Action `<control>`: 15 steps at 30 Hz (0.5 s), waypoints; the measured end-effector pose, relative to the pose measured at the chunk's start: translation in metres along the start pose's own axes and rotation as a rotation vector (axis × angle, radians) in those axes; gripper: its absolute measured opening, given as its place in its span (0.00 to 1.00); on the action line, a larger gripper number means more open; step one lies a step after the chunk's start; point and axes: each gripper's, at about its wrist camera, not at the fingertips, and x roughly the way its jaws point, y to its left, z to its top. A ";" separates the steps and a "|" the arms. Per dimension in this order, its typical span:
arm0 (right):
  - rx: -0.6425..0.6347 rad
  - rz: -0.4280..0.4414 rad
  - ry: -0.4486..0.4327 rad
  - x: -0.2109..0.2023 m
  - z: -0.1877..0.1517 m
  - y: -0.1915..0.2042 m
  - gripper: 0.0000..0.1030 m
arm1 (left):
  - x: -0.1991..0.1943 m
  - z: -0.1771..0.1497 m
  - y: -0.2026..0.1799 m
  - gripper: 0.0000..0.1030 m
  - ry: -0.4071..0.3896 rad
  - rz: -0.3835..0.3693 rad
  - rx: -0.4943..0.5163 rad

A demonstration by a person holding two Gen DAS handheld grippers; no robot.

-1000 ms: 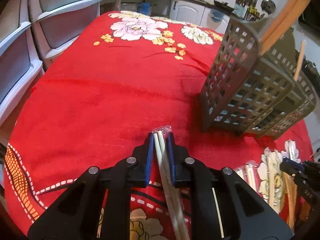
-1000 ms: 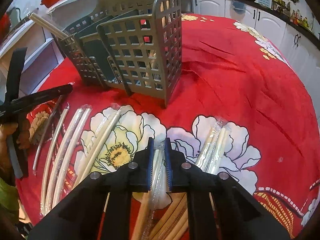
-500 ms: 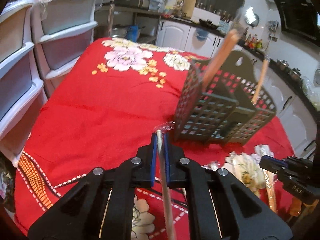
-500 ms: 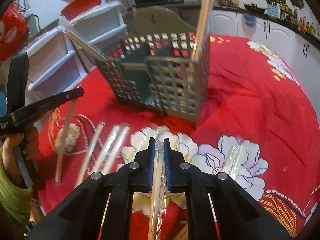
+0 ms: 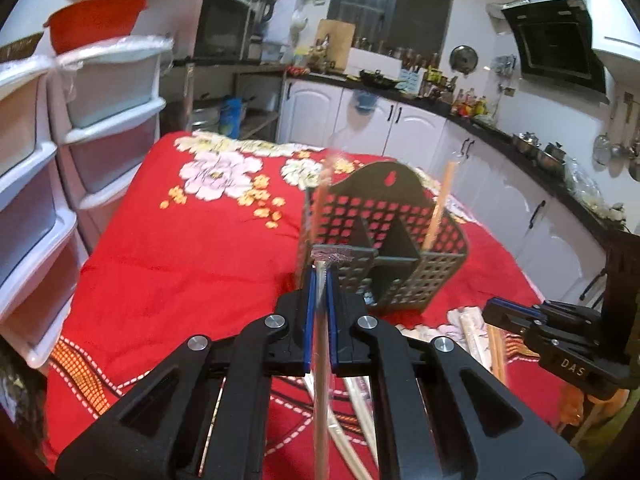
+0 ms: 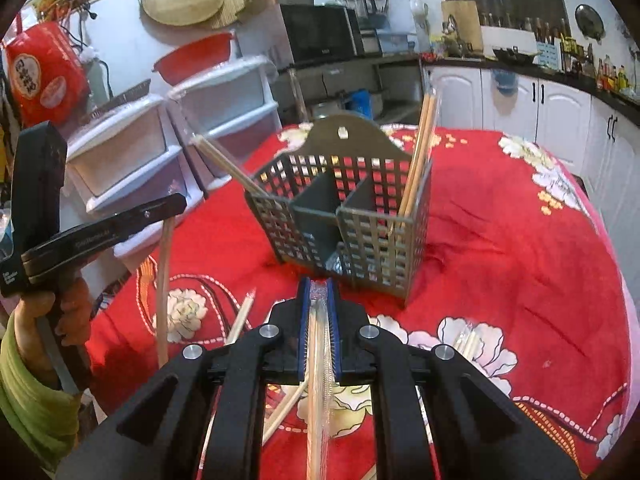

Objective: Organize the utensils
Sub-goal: 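Lift both chopstick pairs and lower them into the grey caddy with both grippers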

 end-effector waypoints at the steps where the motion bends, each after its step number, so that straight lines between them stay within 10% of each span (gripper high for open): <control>1: -0.001 0.000 -0.007 -0.002 0.001 0.000 0.08 | -0.002 0.002 -0.003 0.01 -0.007 -0.007 0.005; 15: -0.007 -0.008 -0.151 -0.038 0.023 0.003 0.08 | -0.011 0.019 -0.035 0.01 -0.046 -0.062 0.051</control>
